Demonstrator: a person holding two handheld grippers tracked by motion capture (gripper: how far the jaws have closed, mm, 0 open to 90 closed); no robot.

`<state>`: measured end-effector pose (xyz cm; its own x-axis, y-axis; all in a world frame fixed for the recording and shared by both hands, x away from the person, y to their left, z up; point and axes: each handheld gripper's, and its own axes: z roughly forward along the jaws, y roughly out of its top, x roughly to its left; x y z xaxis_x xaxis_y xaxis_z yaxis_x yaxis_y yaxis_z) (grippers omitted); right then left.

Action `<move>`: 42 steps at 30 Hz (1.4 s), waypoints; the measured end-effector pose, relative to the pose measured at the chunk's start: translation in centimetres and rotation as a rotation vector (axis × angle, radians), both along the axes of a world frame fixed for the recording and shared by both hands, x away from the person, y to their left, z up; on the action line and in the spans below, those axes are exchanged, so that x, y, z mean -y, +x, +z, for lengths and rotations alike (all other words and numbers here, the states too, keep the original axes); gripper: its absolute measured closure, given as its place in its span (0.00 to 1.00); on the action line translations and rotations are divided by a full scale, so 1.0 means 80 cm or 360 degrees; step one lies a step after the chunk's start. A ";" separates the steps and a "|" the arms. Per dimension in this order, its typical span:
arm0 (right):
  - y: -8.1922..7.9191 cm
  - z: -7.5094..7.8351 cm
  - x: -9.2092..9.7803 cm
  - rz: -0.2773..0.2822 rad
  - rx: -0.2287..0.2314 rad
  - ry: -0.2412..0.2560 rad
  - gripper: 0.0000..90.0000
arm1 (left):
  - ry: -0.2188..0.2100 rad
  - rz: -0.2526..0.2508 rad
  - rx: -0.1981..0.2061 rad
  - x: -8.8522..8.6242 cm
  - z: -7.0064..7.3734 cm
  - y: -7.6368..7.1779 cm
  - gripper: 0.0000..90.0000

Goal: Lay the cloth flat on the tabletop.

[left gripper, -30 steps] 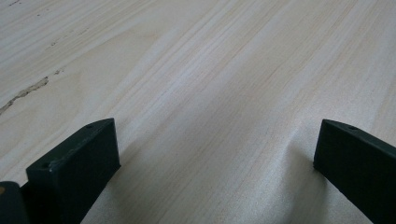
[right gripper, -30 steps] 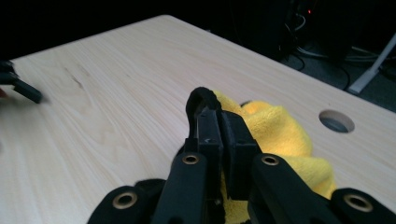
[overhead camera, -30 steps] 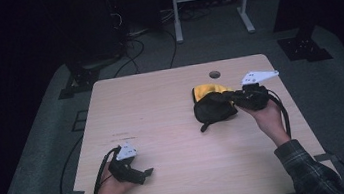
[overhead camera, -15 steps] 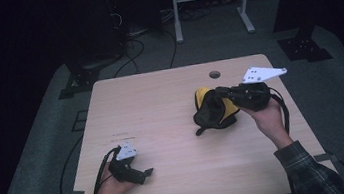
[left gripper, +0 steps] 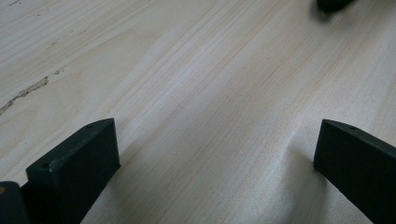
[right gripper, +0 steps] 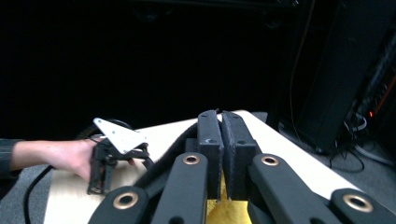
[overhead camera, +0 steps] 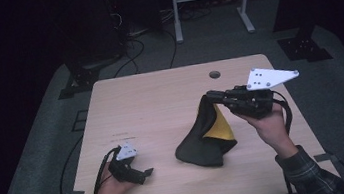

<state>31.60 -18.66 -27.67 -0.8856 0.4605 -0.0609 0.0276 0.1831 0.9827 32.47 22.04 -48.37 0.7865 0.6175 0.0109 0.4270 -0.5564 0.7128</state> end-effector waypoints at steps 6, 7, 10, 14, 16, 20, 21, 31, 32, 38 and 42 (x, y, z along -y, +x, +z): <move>-0.014 0.007 -0.008 0.0031 0.0054 -0.0022 0.96 | 0.0001 -0.0001 0.0000 0.000 0.000 0.000 0.00; -0.014 0.007 -0.008 0.0031 0.0054 -0.0022 0.96 | 0.0000 -0.0001 0.0000 0.000 0.000 0.000 0.00; -0.008 0.002 -0.008 0.0017 0.0037 -0.0037 0.96 | 0.0001 -0.0001 0.0000 0.000 0.000 0.000 0.00; -0.001 -0.004 -0.006 -0.0007 0.0016 -0.0044 0.96 | 0.0000 0.0000 0.0000 0.000 0.000 0.000 0.00; 0.001 -0.005 -0.006 -0.0012 0.0012 -0.0047 0.96 | 0.0000 0.0000 0.0000 0.000 0.000 0.000 0.00; 0.016 -0.019 -0.002 -0.0067 -0.0041 -0.0084 0.96 | 0.0000 0.0000 0.0000 0.000 0.000 0.000 0.00; 0.016 -0.019 -0.002 -0.0067 -0.0041 -0.0084 0.96 | 0.0000 0.0000 0.0000 0.000 0.000 0.000 0.00; 0.065 -0.072 0.007 -0.0219 -0.0222 -0.0205 0.96 | 0.0001 -0.0001 0.0003 0.000 0.000 0.000 0.00; 0.074 -0.085 0.009 -0.0243 -0.0271 -0.0218 0.96 | -0.0001 0.0000 0.0000 0.000 0.000 0.000 0.00; 0.095 -0.118 0.013 -0.0317 -0.0352 -0.0280 0.94 | 0.0001 0.0000 0.0005 0.000 0.000 0.000 0.00; 0.112 -0.145 0.023 -0.0417 -0.0436 -0.0317 0.69 | 0.0001 0.0000 0.0006 0.000 0.000 0.000 0.00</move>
